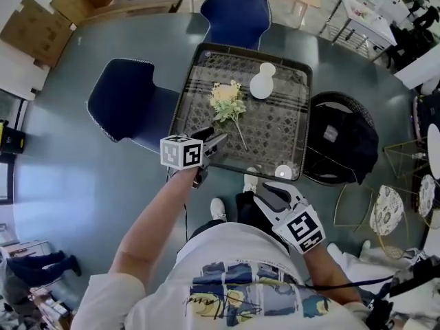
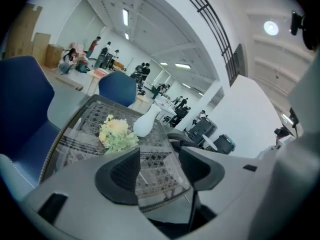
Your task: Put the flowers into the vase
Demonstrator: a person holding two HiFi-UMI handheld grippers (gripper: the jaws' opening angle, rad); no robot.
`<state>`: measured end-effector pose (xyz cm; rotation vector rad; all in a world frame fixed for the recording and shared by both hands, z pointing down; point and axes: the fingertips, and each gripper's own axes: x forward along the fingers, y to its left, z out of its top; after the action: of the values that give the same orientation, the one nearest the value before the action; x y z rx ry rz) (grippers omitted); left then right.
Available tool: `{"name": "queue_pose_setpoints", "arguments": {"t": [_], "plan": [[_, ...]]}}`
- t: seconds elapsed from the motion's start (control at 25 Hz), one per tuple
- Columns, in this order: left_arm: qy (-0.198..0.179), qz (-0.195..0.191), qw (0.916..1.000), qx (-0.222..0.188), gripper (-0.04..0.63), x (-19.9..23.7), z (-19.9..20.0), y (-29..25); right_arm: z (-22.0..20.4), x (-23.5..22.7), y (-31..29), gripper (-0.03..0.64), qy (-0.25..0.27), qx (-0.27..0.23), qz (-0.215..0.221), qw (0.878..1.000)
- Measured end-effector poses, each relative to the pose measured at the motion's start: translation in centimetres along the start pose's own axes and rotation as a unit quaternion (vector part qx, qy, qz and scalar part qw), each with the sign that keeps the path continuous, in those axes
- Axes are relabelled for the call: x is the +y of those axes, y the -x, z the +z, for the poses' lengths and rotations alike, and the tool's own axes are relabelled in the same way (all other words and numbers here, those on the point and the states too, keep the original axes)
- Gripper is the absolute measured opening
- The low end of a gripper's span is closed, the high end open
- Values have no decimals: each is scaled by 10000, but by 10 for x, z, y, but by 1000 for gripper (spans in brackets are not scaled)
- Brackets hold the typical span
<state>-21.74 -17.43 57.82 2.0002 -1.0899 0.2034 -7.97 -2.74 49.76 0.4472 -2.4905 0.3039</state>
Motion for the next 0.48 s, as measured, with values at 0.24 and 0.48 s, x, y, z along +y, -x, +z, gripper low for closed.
{"name": "queue_pose_setpoints", "arguments": {"t": [0.24, 0.48], "plan": [[641, 586, 9960, 223, 325, 68, 51, -86, 9, -72, -3, 111, -153, -15, 138, 9998], [1056, 1524, 9808, 604, 367, 144, 80, -165, -14, -148, 5, 110, -452, 119, 15, 9989]]}}
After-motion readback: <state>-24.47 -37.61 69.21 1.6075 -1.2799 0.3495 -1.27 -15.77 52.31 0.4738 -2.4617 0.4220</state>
